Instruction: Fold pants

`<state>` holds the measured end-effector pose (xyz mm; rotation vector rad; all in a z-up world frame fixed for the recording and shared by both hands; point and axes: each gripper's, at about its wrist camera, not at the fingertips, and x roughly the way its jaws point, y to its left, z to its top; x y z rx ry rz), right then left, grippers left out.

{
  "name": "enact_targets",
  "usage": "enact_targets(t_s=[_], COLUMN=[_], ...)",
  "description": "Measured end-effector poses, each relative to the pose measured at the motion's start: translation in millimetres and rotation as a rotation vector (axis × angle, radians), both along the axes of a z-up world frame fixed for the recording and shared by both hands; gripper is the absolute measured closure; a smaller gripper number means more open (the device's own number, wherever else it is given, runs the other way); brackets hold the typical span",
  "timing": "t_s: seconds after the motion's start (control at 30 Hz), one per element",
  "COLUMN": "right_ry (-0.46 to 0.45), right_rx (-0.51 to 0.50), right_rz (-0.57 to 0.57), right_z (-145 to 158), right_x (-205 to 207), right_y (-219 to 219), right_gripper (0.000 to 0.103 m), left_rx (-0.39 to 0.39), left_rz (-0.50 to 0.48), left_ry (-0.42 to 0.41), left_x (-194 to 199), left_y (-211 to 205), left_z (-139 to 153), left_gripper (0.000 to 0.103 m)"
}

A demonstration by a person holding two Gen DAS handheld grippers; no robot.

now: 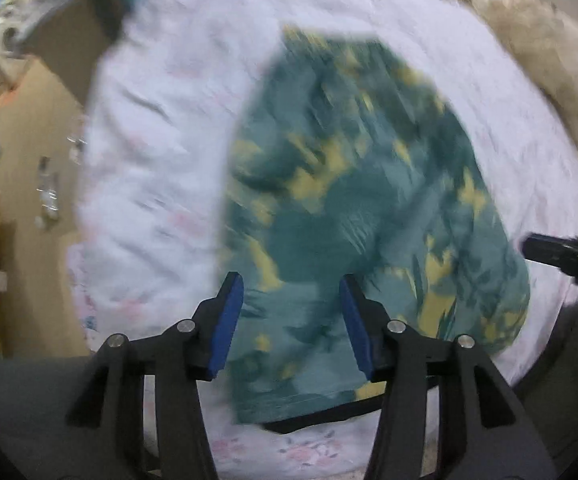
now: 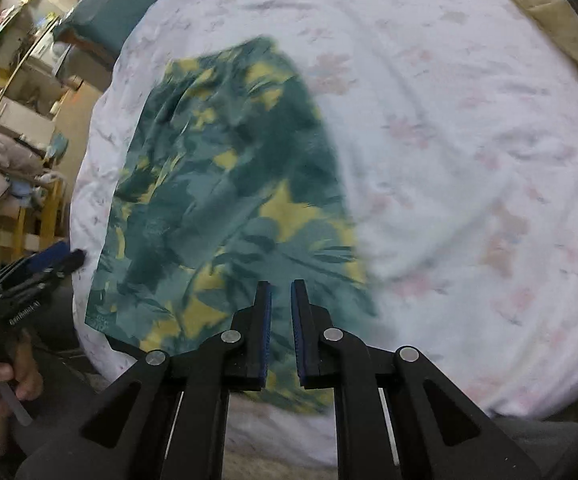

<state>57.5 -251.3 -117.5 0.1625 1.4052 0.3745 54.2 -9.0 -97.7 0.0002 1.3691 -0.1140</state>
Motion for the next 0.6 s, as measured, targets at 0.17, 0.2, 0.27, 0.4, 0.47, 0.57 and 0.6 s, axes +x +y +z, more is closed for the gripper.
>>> enact_targets(t_s=[0.17,0.2,0.27,0.4,0.47,0.57,0.6], right_ry=[0.104,0.158,0.211,0.29,0.255,0.075,0.023], right_rx=[-0.112,-0.158,-0.241,-0.327,-0.258,-0.131,-0.101], right_rz=[0.056,0.079,0.161,0.236,0.245,0.237,0.217], right_z=[-52,-61,-68,-64,-48,-11,-2], right_x=[-15,-19,-30,-41,-39,-24,-17], right_y=[13,12,14,7,3,-1,-5], right_gripper=[0.095,0.094,0.095,0.091,0.089,0.088,0.086], left_rx=[0.043,0.03,-0.015,-0.002,-0.012,-0.067,-0.076], left_rz=[-0.047,-0.039,-0.026,-0.073,-0.05,0.036,0.057], left_ry=[0.182,0.198,0.247,0.295,0.26,0.166,0.146], left_x=[-20,-25,-34,-53,-52,-39,-32], left_y=[-11,-10,-8,-11,-7,9,13], left_z=[-59,-59,-60,-60,-48,-18,-11], left_gripper=[0.058,0.055,0.048,0.043,0.043,0.043,0.042])
